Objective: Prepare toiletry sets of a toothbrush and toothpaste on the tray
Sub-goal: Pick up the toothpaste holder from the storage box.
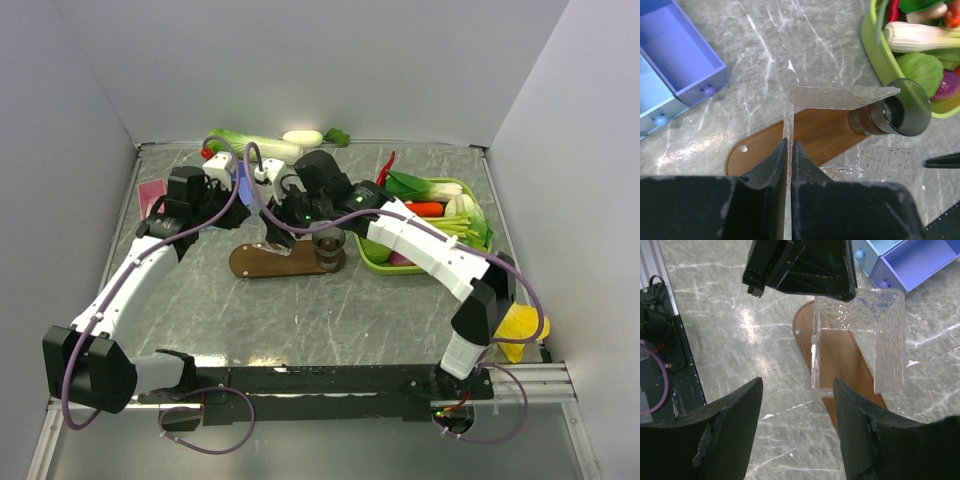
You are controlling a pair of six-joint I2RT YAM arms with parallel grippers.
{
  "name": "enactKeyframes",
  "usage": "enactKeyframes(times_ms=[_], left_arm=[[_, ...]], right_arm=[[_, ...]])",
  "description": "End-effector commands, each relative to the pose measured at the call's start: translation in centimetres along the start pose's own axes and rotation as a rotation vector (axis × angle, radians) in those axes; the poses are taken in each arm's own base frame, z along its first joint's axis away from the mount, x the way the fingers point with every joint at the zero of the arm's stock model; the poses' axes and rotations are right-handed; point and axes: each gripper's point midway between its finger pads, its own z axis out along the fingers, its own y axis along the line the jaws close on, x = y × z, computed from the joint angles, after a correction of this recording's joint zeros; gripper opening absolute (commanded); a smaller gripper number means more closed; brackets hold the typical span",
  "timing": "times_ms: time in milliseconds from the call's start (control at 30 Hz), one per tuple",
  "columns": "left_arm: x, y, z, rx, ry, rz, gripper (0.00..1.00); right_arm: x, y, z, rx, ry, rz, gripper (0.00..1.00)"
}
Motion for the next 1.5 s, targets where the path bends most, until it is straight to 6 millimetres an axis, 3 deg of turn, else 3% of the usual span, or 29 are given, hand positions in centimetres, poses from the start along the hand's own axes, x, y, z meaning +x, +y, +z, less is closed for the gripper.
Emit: enactKeyframes(times_ms=[0,300,700,900,1200,1467], left_arm=[[-1.7,-1.9,-0.4,0.079,-0.061,0.034,0.01],[-1.4,-2.4,-0.1,0.097,-0.049,0.037,0.01],[-1.3,-2.5,0.0,0.097,-0.047,0.036,0.01],[-1.2,-2.6,0.0,0.100,-0.044,0.038,0.01],[-1.4,-3.0,-0.2,0.112,-0.058,0.040,0.01],[-1.8,-2.6,-0.5,0.082,-0.079,0.025,0.09]], right_arm=[[-2.0,0.1,0.3,-0.009,-0.042,-0.058,0.64],[-0.1,-1.4,2.3,0.036,0.026,-0.077,0.62],[1.2,-1.5,3.8,0.028,0.056,-0.061,0.51],[1.7,-1.5,4.3,0.019,0.065,-0.049,0.38],[2.2,-1.0,4.7,-0.006,0.059,-0.030,0.02],[1.8,-0.4,4.7,-0.032,0.024,-0.020,0.00]])
